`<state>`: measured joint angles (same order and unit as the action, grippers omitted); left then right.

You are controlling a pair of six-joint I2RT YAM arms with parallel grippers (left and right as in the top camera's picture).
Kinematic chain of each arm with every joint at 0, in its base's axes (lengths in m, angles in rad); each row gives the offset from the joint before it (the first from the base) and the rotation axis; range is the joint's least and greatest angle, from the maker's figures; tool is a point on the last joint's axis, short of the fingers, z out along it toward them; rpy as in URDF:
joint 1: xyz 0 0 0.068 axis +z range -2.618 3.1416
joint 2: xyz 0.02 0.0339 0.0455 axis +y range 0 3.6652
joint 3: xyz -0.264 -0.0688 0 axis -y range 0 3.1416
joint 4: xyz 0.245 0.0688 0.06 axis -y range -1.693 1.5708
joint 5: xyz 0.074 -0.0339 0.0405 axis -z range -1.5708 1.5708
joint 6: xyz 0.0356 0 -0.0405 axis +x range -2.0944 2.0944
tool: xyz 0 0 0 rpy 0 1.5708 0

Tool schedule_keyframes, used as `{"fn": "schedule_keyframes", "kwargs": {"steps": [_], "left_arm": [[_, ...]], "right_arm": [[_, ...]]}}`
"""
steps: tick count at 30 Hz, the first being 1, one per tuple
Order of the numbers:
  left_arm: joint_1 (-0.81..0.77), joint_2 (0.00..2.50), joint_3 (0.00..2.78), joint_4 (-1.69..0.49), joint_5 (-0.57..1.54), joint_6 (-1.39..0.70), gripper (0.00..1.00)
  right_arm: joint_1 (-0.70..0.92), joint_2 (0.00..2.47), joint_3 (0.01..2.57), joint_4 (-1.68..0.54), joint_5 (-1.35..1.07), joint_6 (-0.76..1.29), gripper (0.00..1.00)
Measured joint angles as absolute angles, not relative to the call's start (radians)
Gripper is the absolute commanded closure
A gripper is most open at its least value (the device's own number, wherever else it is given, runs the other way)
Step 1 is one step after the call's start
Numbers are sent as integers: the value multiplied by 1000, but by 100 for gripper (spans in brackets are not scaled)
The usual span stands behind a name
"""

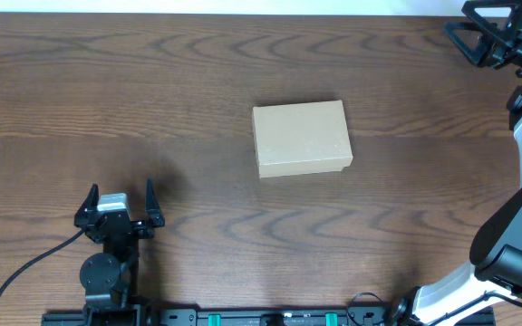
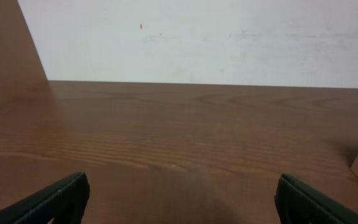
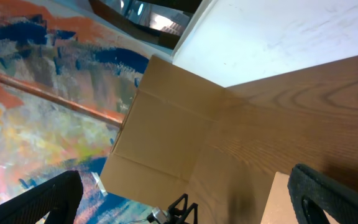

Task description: Pack container

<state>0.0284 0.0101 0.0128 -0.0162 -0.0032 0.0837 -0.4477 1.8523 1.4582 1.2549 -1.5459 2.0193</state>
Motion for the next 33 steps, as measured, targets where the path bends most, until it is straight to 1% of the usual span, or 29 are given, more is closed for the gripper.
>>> {"fn": "schedule_keyframes", "kwargs": {"steps": [13, 16, 18, 21, 26, 28, 29, 30, 33], "left_arm": [[28, 10, 14, -17, -3, 84, 5], [28, 10, 14, -17, -3, 84, 5], [28, 10, 14, -17, -3, 84, 5], [28, 10, 14, -18, -3, 83, 5], [29, 10, 14, -18, -3, 84, 5], [29, 10, 14, -18, -3, 84, 5], [29, 10, 14, -18, -3, 84, 5], [29, 10, 14, -18, -3, 84, 5], [29, 10, 14, -18, -3, 84, 5]], "right_arm": [[-448, 1852, 1458, 1255, -1546, 2019, 1], [-448, 1852, 1458, 1254, -1543, 1965, 1], [-448, 1852, 1458, 1257, -1529, 1857, 1], [-443, 1849, 1458, 1255, -1504, 1631, 1], [-411, 1791, 1457, 1253, -1488, 1163, 1], [-389, 1736, 1457, 1232, -1503, 941, 1], [-384, 1725, 1457, 1229, -1508, 909, 1], [-370, 1673, 1457, 1182, -1527, 756, 1], [-358, 1572, 1457, 1003, -1545, 508, 1]]}}
